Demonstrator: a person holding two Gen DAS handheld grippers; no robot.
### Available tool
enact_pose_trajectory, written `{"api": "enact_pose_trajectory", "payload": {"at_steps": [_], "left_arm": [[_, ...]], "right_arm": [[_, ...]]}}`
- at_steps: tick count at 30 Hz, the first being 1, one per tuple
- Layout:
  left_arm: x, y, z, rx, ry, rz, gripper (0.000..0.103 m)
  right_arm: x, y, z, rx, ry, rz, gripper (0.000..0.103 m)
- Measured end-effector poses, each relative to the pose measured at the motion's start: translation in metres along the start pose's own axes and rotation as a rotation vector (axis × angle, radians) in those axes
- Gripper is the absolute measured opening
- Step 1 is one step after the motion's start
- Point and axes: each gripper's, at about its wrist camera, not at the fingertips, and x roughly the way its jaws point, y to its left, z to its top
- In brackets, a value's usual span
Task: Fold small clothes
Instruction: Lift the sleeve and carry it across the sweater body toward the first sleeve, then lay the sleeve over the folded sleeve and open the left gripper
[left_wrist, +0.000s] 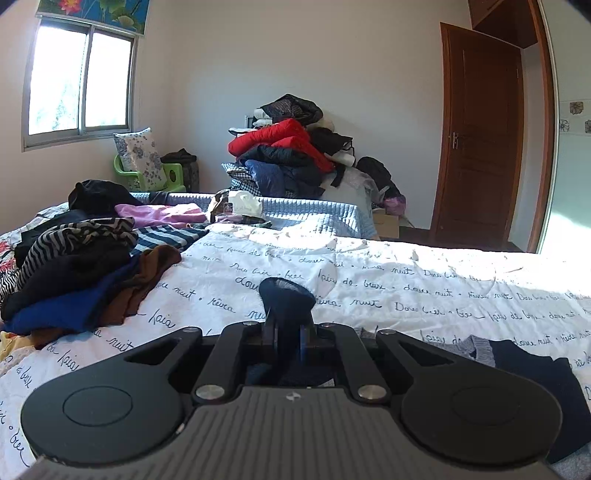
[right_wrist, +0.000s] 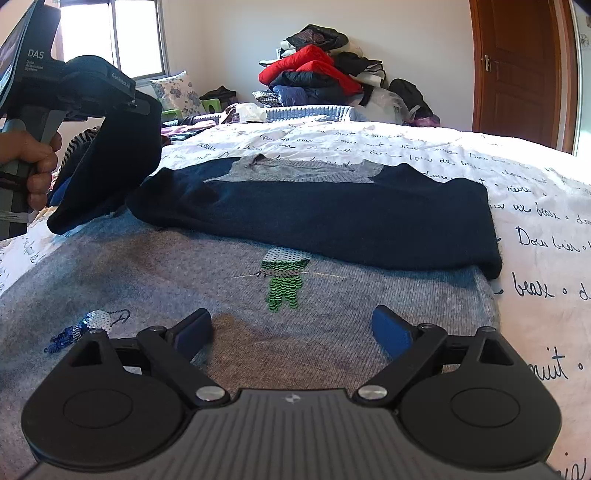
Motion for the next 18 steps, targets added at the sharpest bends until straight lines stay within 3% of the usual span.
{"api": "enact_pose_trajectory", "payload": {"at_steps": [18], "left_arm": [[-0.004, -0.089, -0.006, 0.053, -0.004, -0.156, 0.01]], "right_arm": [[-0.002, -0.007, -0.001, 0.041, -0.008, 0.039, 0.099]]}}
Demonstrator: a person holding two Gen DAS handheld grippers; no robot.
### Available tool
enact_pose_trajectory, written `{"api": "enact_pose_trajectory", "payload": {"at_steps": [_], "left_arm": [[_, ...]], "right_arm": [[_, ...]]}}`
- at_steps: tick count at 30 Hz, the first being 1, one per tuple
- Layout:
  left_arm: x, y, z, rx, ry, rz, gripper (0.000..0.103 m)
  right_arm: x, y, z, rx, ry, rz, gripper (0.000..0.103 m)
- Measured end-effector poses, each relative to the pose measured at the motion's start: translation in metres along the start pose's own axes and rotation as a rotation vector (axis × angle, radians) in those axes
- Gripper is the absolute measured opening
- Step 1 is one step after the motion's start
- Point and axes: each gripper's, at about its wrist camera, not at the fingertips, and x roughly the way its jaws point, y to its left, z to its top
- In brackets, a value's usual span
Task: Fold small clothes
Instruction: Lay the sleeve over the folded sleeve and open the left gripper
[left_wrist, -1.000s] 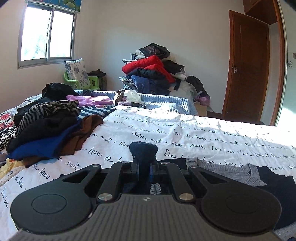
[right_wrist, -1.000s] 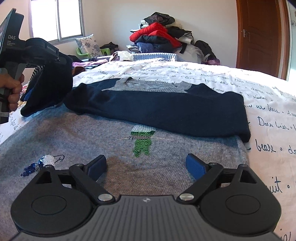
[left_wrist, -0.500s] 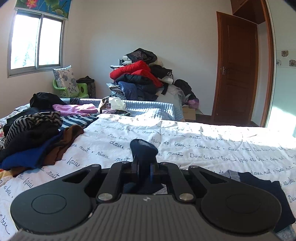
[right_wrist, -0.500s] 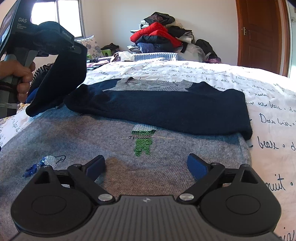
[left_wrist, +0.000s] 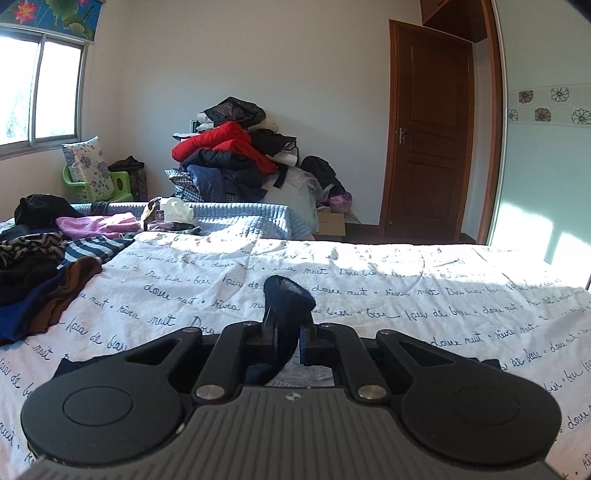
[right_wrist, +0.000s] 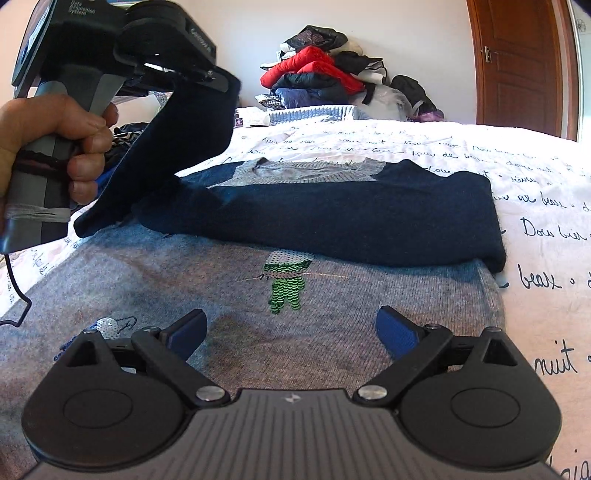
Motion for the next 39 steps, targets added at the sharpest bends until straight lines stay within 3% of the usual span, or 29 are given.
{"api": "enact_pose_trajectory", "payload": {"at_steps": [14, 22, 26, 39], "left_arm": [[0.001, -0.044, -0.011, 0.043, 0.04, -0.171, 0.01], [0.005, -0.061, -0.024, 0.077, 0.073, -0.244, 0.01], [0.009, -0.073, -0.033, 0.085, 0.093, -0.268, 0.01], [0.028, -0.098, -0.056, 0.12, 0.173, -0.277, 0.01]], "right_arm": [[0.0, 0.002, 0.001, -0.004, 0.003, -0.006, 0.1], [-0.024, 0.002, 0.003, -0.087, 0.037, -0.1, 0.1], [-0.029, -0.014, -0.005, -0.036, 0.069, -0.101, 0.1], [-0.029, -0.019, -0.017, -0.022, 0.038, -0.085, 0.103]]}}
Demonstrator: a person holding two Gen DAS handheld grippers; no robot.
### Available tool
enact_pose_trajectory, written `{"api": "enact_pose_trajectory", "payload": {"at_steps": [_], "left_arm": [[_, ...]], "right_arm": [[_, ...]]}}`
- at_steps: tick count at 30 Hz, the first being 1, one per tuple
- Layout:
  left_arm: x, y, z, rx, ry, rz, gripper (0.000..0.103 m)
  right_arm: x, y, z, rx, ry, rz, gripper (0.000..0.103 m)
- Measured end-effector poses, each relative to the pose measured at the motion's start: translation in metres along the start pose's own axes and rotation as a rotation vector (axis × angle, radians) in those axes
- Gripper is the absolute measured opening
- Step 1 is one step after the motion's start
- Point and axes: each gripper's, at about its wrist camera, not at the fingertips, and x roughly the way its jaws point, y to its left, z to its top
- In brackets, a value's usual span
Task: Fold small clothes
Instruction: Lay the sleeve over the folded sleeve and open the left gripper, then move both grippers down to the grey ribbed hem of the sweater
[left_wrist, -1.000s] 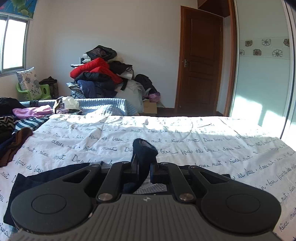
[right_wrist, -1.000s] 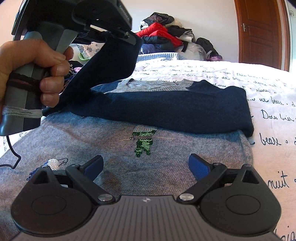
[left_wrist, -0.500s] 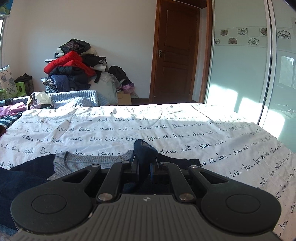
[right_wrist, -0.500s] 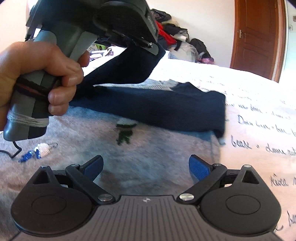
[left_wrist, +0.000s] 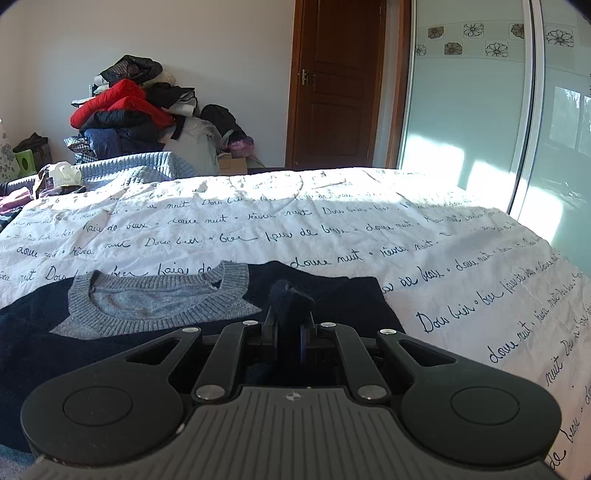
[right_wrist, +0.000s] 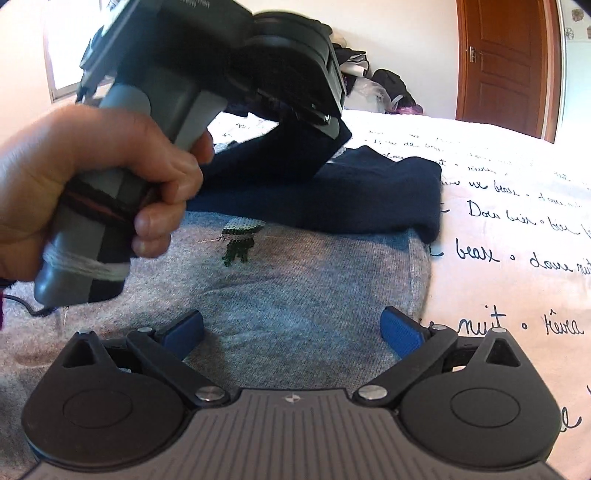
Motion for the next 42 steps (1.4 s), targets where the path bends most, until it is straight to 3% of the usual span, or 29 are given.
{"api": "enact_pose_trajectory", "payload": {"at_steps": [5, 8, 10, 15, 18, 26, 35, 42], "left_arm": [[0.004, -0.005, -0.003, -0.002, 0.024, -0.009, 0.012], [0.006, -0.007, -0.004, -0.017, 0.043, -0.017, 0.02], [0.006, -0.01, -0.005, -0.015, 0.053, -0.026, 0.028], [-0.004, -0.013, -0.005, 0.015, 0.027, 0.017, 0.065], [-0.014, -0.009, -0.006, 0.029, 0.003, 0.063, 0.078], [-0.044, 0.027, -0.026, 0.018, 0.03, 0.193, 0.088], [-0.101, 0.074, -0.087, -0.027, 0.103, 0.318, 0.092], [-0.136, 0.096, -0.131, -0.072, 0.165, 0.353, 0.094]], "right_arm": [[-0.002, -0.002, -0.001, 0.009, -0.004, 0.008, 0.103], [-0.002, -0.002, -0.001, 0.007, -0.005, 0.008, 0.103], [-0.003, -0.003, -0.001, 0.012, -0.008, 0.012, 0.103], [-0.002, -0.002, -0.001, 0.01, -0.007, 0.012, 0.103], [-0.002, -0.003, -0.001, 0.015, -0.009, 0.016, 0.103], [-0.002, 0.001, -0.001, -0.013, 0.008, -0.006, 0.103], [-0.014, 0.012, -0.003, -0.045, 0.057, -0.052, 0.103], [-0.028, 0.028, -0.017, -0.107, 0.073, -0.069, 0.103]]}}
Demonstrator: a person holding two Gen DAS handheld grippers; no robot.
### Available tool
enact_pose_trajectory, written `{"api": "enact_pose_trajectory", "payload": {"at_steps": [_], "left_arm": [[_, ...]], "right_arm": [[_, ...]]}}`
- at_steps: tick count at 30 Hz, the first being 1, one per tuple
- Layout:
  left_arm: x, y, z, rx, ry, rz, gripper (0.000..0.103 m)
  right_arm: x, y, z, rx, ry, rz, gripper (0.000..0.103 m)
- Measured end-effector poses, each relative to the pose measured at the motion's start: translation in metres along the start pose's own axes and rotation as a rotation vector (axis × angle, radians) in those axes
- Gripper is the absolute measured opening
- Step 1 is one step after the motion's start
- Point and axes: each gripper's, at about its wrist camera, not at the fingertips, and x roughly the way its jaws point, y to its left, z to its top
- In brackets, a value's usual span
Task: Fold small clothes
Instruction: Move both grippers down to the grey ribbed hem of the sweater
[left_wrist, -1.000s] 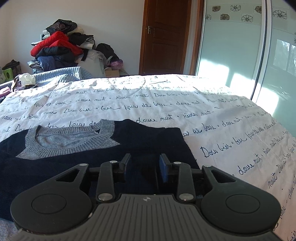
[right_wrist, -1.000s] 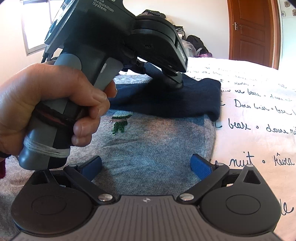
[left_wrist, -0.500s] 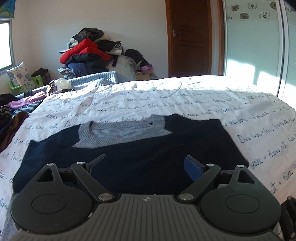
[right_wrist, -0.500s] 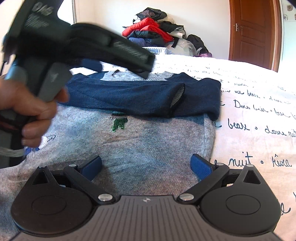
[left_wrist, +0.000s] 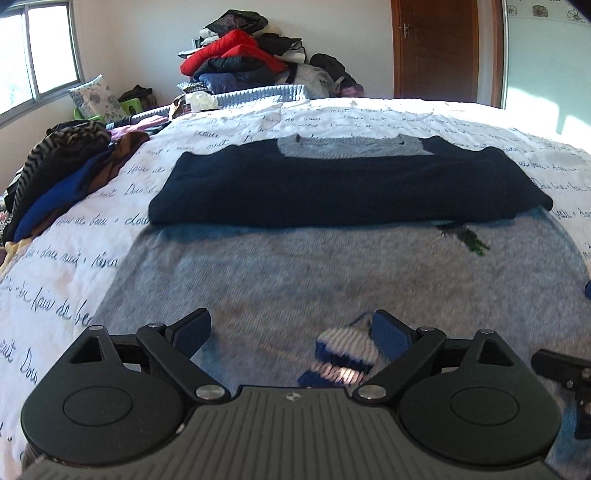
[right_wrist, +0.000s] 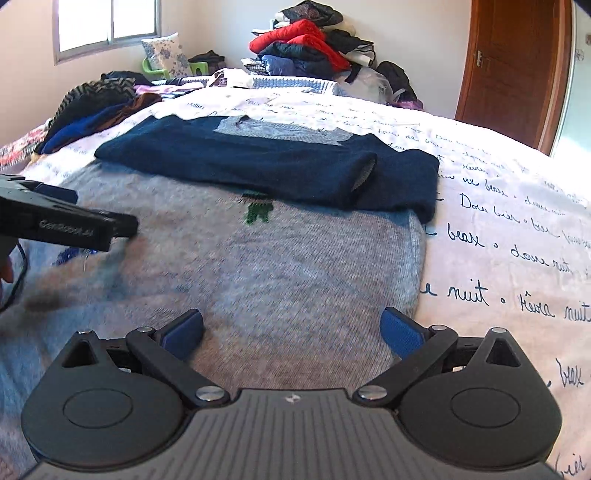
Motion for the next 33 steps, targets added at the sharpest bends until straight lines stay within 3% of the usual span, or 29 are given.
{"api": "enact_pose_trajectory", "payload": {"at_steps": [11, 17, 21, 27, 33], "left_arm": [[-0.053, 0.077, -0.056, -0.063, -0.009, 0.149, 0.097], [-0.087, 0.122, -0.088, -0.142, -0.006, 0.174, 0.098], [-0.115, 0.143, -0.103, -0.142, -0.012, 0.134, 0.098], [-0.133, 0.169, -0.122, -0.162, 0.008, -0.045, 0.098], [-0.129, 0.178, -0.132, -0.227, 0.017, -0.219, 0.099]], "right_arm": [[-0.035, 0.01, -0.029, -0.001, 0.024, 0.019, 0.103], [-0.06, 0.012, -0.048, -0.001, 0.039, 0.038, 0.103], [-0.077, 0.012, -0.056, -0.006, 0.063, 0.076, 0.103], [-0.091, 0.012, -0.068, 0.014, 0.065, 0.112, 0.103], [-0.104, -0.005, -0.075, 0.143, 0.029, 0.125, 0.103]]}}
